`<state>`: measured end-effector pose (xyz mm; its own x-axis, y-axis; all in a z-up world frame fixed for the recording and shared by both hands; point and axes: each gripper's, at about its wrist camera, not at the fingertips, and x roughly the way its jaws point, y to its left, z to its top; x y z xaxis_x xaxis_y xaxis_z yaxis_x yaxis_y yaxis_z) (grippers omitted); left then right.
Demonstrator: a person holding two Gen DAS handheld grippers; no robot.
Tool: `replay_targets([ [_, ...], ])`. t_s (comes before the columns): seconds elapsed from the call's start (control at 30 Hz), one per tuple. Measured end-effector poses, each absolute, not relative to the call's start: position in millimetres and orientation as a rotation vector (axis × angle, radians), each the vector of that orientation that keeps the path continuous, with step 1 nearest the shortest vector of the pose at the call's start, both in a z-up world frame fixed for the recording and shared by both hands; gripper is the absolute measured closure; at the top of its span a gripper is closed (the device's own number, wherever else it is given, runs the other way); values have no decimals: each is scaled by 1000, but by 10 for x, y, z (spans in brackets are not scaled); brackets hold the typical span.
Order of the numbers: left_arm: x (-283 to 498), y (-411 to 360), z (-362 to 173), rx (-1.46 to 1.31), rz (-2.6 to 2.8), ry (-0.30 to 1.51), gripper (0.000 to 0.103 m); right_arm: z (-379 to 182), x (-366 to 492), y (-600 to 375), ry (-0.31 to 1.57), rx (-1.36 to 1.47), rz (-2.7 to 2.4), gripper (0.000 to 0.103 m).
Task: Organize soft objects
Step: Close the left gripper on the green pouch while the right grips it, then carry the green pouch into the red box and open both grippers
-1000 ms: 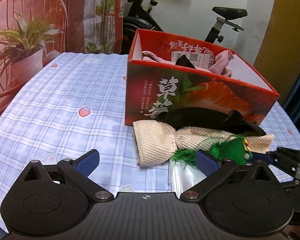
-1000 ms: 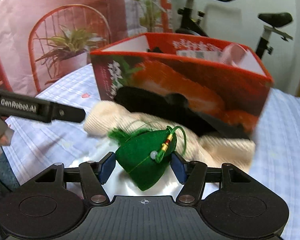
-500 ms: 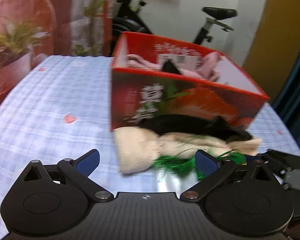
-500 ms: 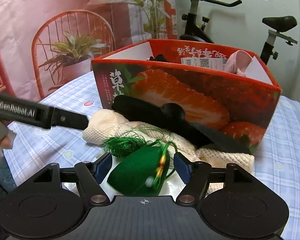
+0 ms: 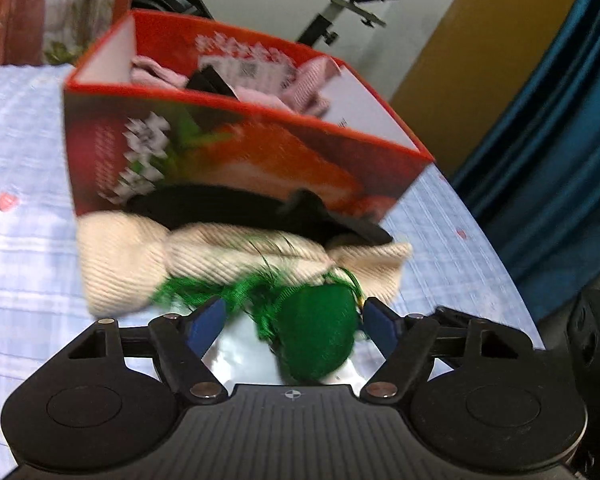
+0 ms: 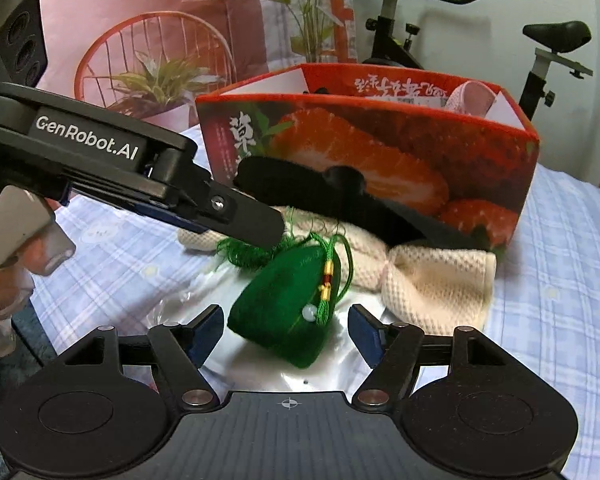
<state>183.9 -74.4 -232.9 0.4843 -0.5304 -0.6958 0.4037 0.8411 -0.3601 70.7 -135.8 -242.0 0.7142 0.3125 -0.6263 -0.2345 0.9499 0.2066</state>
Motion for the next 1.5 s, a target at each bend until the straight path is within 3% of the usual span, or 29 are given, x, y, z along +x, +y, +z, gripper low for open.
replay_targets([
  [0.13,1910,-788,-2516,-200,-634,966,52,-2415,729,-1367,688,122,318,50],
  [0.4,1883,-741,-2300,-221,-673,894,53,-2242,723,-1356,634,104,325,52],
  [0.7,2014,-654,-1416,-253,-671,662,53,-1400,983,-1442,442,28,355,52],
  [1.03,2455,-422,-831,-278,-632,482,50,-635,1680,-1200,282,-97,393,52],
  [1.23,2737,-300,-857,-279,-615,497,50,-557,2048,-1026,266,-128,381,52],
  [1.5,3041,-172,-1231,-289,-579,610,50,-983,2467,-906,383,-69,374,52],
])
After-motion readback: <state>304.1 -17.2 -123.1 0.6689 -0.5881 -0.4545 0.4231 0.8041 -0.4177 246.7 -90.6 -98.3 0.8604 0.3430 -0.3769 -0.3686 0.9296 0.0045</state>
